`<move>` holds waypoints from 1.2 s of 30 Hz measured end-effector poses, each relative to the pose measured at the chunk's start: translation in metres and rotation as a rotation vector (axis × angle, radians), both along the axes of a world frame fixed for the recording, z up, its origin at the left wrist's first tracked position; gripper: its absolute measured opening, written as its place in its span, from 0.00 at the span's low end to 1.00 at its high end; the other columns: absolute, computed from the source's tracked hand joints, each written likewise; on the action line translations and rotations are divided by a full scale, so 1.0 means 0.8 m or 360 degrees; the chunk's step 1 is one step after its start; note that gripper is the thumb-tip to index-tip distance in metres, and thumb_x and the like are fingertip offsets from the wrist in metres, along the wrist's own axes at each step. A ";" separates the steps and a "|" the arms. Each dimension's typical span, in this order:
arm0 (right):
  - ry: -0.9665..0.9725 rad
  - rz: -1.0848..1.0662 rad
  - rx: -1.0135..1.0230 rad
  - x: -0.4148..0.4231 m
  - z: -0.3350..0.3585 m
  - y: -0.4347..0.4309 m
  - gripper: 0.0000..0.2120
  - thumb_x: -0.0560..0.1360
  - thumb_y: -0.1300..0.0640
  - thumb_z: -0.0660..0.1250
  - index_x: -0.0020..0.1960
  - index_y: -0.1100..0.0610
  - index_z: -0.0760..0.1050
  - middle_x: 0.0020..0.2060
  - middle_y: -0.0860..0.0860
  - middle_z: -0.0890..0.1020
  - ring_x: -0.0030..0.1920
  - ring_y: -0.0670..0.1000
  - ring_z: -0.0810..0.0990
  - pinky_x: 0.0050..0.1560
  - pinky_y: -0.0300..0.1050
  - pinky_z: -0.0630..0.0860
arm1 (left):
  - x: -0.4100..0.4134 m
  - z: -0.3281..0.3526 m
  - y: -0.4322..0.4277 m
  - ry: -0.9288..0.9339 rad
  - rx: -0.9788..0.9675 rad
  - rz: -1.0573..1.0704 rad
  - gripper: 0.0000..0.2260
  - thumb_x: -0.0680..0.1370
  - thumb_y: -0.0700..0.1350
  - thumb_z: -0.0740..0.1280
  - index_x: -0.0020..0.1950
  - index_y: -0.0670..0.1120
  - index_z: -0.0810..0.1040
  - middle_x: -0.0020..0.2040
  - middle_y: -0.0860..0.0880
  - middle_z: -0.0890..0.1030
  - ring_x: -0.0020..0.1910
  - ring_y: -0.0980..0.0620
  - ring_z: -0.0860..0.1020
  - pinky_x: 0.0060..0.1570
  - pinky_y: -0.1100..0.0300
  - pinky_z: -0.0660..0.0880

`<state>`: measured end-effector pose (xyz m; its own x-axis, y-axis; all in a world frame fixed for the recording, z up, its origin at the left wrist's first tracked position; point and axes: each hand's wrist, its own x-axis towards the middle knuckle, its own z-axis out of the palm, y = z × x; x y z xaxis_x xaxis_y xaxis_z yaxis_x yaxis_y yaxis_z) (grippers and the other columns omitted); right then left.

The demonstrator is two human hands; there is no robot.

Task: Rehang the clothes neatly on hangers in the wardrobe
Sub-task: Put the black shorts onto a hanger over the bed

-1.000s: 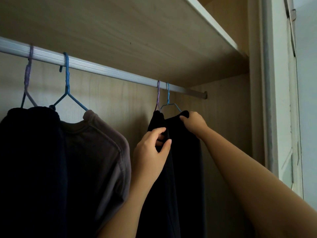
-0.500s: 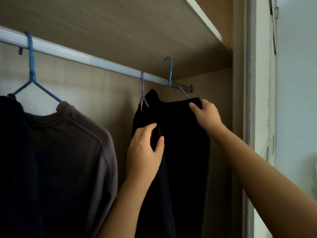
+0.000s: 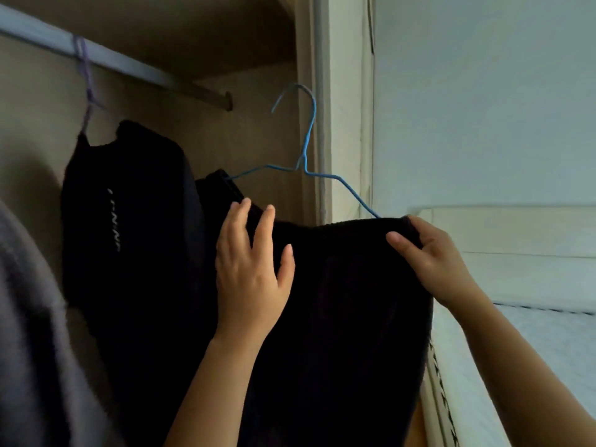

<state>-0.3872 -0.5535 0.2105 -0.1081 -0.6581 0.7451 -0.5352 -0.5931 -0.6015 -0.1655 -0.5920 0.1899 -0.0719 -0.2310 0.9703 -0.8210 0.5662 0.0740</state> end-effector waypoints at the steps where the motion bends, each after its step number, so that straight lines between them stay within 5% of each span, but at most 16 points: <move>1: -0.0037 0.0011 0.0036 -0.019 -0.011 0.011 0.05 0.71 0.53 0.64 0.36 0.50 0.72 0.27 0.39 0.77 0.30 0.38 0.74 0.31 0.28 0.68 | -0.008 -0.006 -0.002 0.0011 0.0027 -0.0019 0.21 0.77 0.48 0.60 0.68 0.41 0.65 0.67 0.35 0.67 0.69 0.38 0.65 0.62 0.43 0.70; 4: -0.0142 -0.0013 0.0160 -0.067 -0.044 0.050 0.08 0.74 0.61 0.65 0.37 0.54 0.74 0.28 0.42 0.77 0.30 0.39 0.74 0.32 0.30 0.70 | -0.034 -0.023 -0.008 0.0031 0.0182 -0.0110 0.24 0.77 0.50 0.57 0.70 0.41 0.61 0.69 0.34 0.65 0.69 0.36 0.63 0.64 0.42 0.66; 9: -0.0323 -0.0075 0.0387 -0.114 -0.082 0.118 0.04 0.69 0.54 0.66 0.37 0.50 0.79 0.29 0.45 0.78 0.33 0.42 0.77 0.34 0.32 0.73 | -0.077 -0.054 -0.022 -0.0056 0.0609 -0.0330 0.30 0.76 0.57 0.50 0.73 0.41 0.58 0.71 0.36 0.64 0.71 0.36 0.60 0.67 0.37 0.60; 13: -0.0391 -0.0311 0.0532 -0.143 -0.106 0.174 0.04 0.73 0.58 0.67 0.39 0.54 0.79 0.32 0.47 0.81 0.36 0.45 0.80 0.38 0.36 0.77 | -0.099 -0.085 -0.026 -0.0189 0.0835 -0.0413 0.32 0.75 0.61 0.46 0.69 0.41 0.65 0.65 0.37 0.71 0.67 0.36 0.66 0.66 0.33 0.54; 16: -0.0448 -0.0506 0.0645 -0.156 -0.123 0.227 0.06 0.69 0.53 0.65 0.40 0.55 0.78 0.31 0.48 0.81 0.36 0.46 0.81 0.37 0.37 0.78 | -0.125 -0.117 -0.019 -0.0324 0.0940 -0.0565 0.29 0.77 0.61 0.49 0.62 0.40 0.71 0.57 0.39 0.76 0.58 0.36 0.74 0.63 0.32 0.60; 20: -0.0445 -0.0761 0.0810 -0.163 -0.159 0.295 0.18 0.65 0.40 0.69 0.42 0.54 0.80 0.36 0.53 0.83 0.37 0.48 0.82 0.38 0.36 0.79 | -0.168 -0.175 -0.005 -0.0421 0.1122 -0.0963 0.20 0.76 0.57 0.58 0.54 0.40 0.75 0.48 0.42 0.78 0.49 0.40 0.76 0.51 0.46 0.70; 23: -0.0449 -0.1022 0.0967 -0.172 -0.210 0.336 0.04 0.72 0.54 0.67 0.40 0.52 0.79 0.34 0.48 0.83 0.36 0.46 0.81 0.38 0.34 0.76 | -0.200 -0.232 0.014 -0.0493 0.1389 -0.1159 0.14 0.76 0.53 0.60 0.48 0.42 0.75 0.42 0.46 0.75 0.45 0.43 0.75 0.41 0.55 0.67; 25: -0.0441 -0.1172 0.1097 -0.176 -0.245 0.363 0.08 0.74 0.61 0.65 0.39 0.52 0.77 0.31 0.45 0.82 0.32 0.42 0.79 0.36 0.31 0.74 | -0.218 -0.271 0.032 -0.0531 0.1520 -0.1255 0.14 0.75 0.55 0.60 0.44 0.44 0.74 0.39 0.49 0.74 0.42 0.44 0.75 0.38 0.56 0.66; 29: -0.0451 -0.1481 0.1341 -0.175 -0.313 0.422 0.11 0.73 0.61 0.67 0.36 0.47 0.73 0.28 0.37 0.80 0.32 0.36 0.77 0.38 0.26 0.70 | -0.242 -0.327 0.086 -0.0615 0.1767 -0.1370 0.11 0.76 0.55 0.61 0.41 0.49 0.73 0.33 0.54 0.73 0.37 0.48 0.74 0.33 0.58 0.65; 32: -0.0518 -0.1671 0.1444 -0.171 -0.343 0.464 0.02 0.72 0.57 0.70 0.42 0.53 0.76 0.35 0.45 0.82 0.41 0.45 0.78 0.47 0.38 0.72 | -0.247 -0.354 0.133 -0.0718 0.1972 -0.1416 0.12 0.75 0.56 0.62 0.40 0.48 0.74 0.33 0.53 0.76 0.38 0.48 0.76 0.35 0.55 0.70; 34: -0.0537 -0.1766 0.1525 -0.168 -0.357 0.488 0.12 0.72 0.57 0.70 0.51 0.63 0.78 0.43 0.57 0.82 0.46 0.52 0.77 0.51 0.48 0.70 | -0.247 -0.366 0.161 -0.0720 0.2065 -0.1434 0.13 0.75 0.56 0.62 0.39 0.48 0.75 0.33 0.52 0.77 0.37 0.49 0.77 0.36 0.54 0.70; 36: -0.0561 -0.1801 0.1588 -0.167 -0.373 0.519 0.12 0.72 0.58 0.69 0.53 0.63 0.77 0.45 0.58 0.82 0.48 0.55 0.78 0.48 0.46 0.68 | -0.237 -0.389 0.196 -0.0763 0.2198 -0.1389 0.13 0.75 0.57 0.62 0.39 0.48 0.73 0.31 0.54 0.76 0.36 0.50 0.77 0.34 0.56 0.69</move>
